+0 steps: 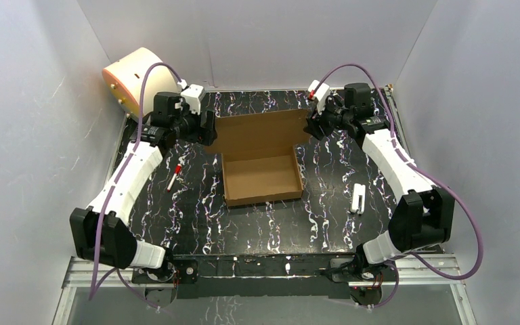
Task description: Fold the paper box
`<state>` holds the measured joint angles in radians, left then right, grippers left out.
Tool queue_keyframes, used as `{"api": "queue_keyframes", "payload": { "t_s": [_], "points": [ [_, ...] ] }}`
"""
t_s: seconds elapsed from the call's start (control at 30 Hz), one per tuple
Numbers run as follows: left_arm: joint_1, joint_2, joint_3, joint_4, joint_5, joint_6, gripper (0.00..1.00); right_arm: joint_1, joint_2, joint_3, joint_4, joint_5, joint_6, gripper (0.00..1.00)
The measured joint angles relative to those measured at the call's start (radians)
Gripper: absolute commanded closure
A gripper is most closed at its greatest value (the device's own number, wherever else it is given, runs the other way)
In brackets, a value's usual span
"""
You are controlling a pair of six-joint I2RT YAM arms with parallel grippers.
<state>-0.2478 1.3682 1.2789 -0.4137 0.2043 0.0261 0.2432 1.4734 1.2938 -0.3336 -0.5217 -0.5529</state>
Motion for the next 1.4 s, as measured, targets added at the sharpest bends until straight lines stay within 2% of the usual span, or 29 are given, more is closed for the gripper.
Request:
{"api": "queue_keyframes", "payload": {
  "t_s": [0.3,0.47,0.6,0.73,0.87,1.13,1.4],
  "points": [
    [0.068,0.050,0.000,-0.002,0.112,0.009,0.42,-0.003,0.023,0.001,-0.009,-0.062,-0.037,0.60],
    [0.069,0.050,0.000,0.001,0.190,0.024,0.54,-0.003,0.056,0.007,-0.027,-0.099,-0.049,0.67],
    [0.069,0.050,0.000,-0.001,0.222,0.033,0.63,-0.004,0.063,0.007,-0.038,-0.107,-0.051,0.78],
    [0.071,0.050,0.000,-0.002,0.245,0.034,0.70,-0.006,0.063,0.008,-0.042,-0.109,-0.045,0.83],
    [0.071,0.051,0.000,-0.002,0.266,0.034,0.75,-0.008,0.063,0.008,-0.045,-0.102,-0.036,0.86],
    [0.071,0.048,-0.022,0.024,0.325,0.007,0.77,-0.006,0.058,0.008,-0.045,-0.071,0.023,0.91],
    [0.071,0.046,-0.060,0.066,0.362,-0.064,0.82,0.048,0.037,0.008,-0.041,0.065,0.122,0.88]
  ]
}}
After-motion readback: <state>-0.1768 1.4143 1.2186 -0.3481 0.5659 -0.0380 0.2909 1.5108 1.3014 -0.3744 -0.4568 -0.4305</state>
